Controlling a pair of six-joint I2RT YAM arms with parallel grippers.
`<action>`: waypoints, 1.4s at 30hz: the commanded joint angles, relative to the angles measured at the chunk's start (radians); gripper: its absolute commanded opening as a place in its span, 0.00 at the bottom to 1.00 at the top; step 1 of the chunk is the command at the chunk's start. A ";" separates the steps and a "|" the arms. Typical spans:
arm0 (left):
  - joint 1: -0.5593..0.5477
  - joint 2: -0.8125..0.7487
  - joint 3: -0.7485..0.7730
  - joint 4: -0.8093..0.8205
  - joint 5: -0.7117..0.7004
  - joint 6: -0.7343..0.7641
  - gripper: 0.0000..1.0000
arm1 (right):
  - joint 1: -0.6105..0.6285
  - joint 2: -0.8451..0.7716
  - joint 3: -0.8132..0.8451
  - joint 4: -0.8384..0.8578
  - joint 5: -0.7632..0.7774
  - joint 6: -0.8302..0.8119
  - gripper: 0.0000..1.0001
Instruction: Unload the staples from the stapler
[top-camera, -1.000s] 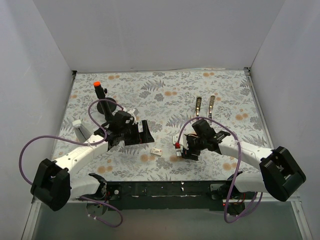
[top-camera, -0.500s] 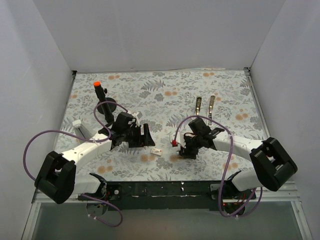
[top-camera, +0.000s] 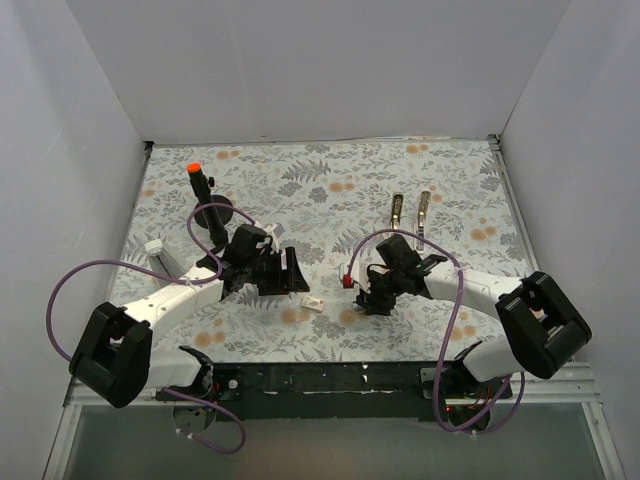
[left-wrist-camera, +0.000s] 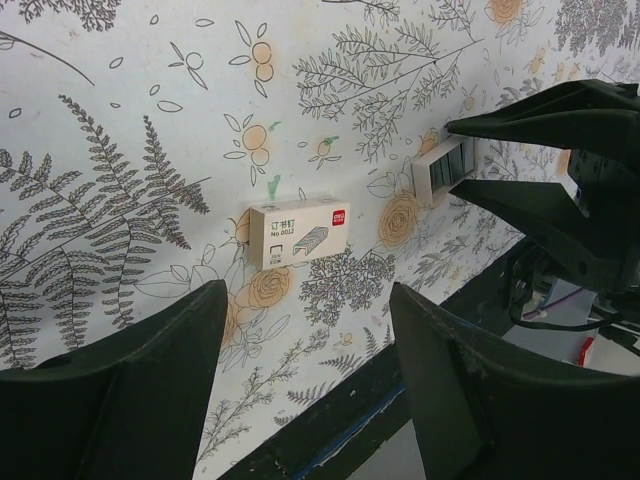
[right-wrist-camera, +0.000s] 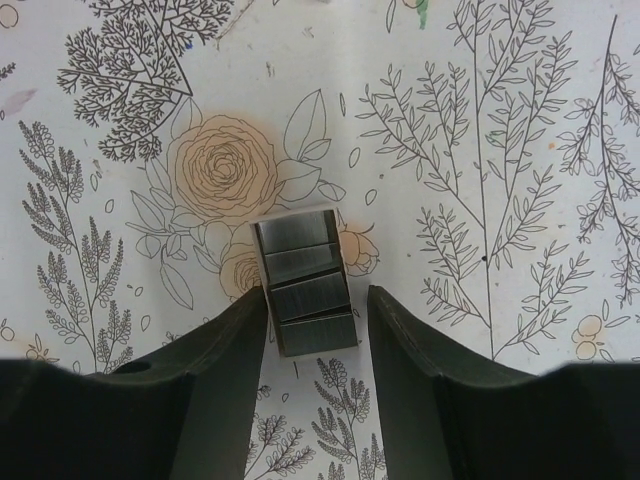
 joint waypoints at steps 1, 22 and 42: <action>0.002 0.002 0.000 -0.016 -0.013 -0.016 0.65 | -0.003 0.018 0.027 0.012 0.007 0.076 0.51; 0.002 0.048 0.014 -0.006 0.010 -0.091 0.67 | 0.176 0.057 0.043 0.093 0.186 0.334 0.43; 0.071 0.120 0.019 -0.022 0.057 -0.131 0.58 | 0.247 0.133 0.134 0.064 0.188 0.397 0.43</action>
